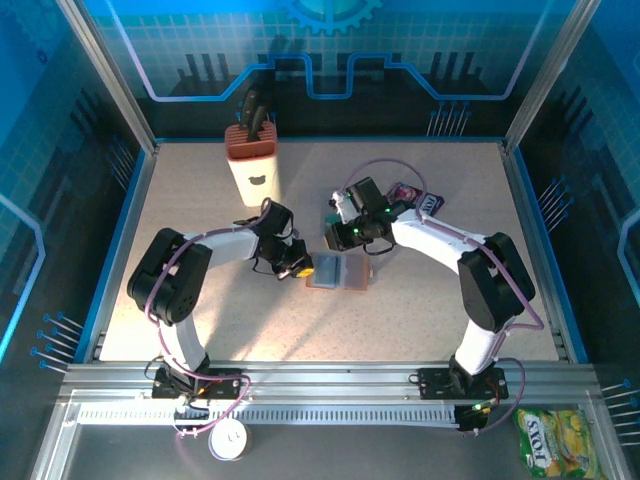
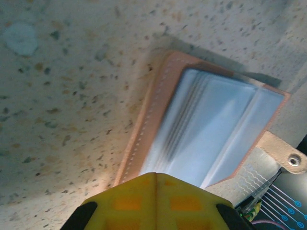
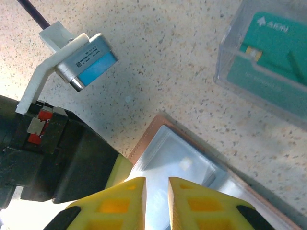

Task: Take the credit cards out of the card holder

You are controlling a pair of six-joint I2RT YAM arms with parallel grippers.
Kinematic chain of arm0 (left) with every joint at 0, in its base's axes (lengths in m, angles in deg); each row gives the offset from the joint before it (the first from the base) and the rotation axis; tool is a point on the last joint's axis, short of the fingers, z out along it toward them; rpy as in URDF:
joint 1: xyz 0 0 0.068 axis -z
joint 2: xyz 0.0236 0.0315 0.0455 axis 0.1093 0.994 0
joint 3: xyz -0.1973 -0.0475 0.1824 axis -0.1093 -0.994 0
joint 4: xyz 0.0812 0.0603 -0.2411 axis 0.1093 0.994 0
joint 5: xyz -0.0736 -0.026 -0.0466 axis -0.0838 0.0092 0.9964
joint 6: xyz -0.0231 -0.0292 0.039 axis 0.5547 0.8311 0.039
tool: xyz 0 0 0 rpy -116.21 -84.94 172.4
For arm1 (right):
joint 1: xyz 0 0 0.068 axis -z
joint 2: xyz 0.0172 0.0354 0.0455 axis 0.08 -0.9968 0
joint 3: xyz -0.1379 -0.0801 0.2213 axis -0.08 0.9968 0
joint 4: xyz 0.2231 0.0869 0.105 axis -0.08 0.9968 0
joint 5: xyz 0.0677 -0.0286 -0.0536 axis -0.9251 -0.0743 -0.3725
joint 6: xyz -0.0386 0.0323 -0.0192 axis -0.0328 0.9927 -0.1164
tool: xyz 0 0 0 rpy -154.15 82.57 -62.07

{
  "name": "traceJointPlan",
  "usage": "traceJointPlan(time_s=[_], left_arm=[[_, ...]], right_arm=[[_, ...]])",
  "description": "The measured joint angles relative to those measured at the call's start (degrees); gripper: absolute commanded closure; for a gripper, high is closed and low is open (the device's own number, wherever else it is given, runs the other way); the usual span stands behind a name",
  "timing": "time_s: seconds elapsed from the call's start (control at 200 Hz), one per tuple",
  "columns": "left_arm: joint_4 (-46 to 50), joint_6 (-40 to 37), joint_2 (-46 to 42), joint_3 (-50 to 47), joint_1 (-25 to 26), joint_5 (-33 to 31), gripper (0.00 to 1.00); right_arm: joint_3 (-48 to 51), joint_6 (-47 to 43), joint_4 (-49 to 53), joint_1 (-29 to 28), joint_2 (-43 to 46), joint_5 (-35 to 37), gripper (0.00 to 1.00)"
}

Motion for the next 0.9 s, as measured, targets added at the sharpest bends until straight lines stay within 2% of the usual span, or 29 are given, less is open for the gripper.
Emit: traceJointPlan(time_s=[0.275,0.585,0.9], left_arm=[[-0.9,1.2,-0.1,-2.1,0.8,-0.7,0.94],[-1.6,1.4,-0.5,-2.8,1.6,-1.0,0.94],[-1.6,1.4,-0.9,-2.9,1.6,-2.3,0.94]], right_arm=[[6.3,6.9,-3.3,-0.5,2.5,0.0,0.82],[7.5,10.0,-5.4,-0.7,2.7,-1.7,0.81],[6.9,17.1,-5.9,-0.7,-0.7,-7.9,0.78]])
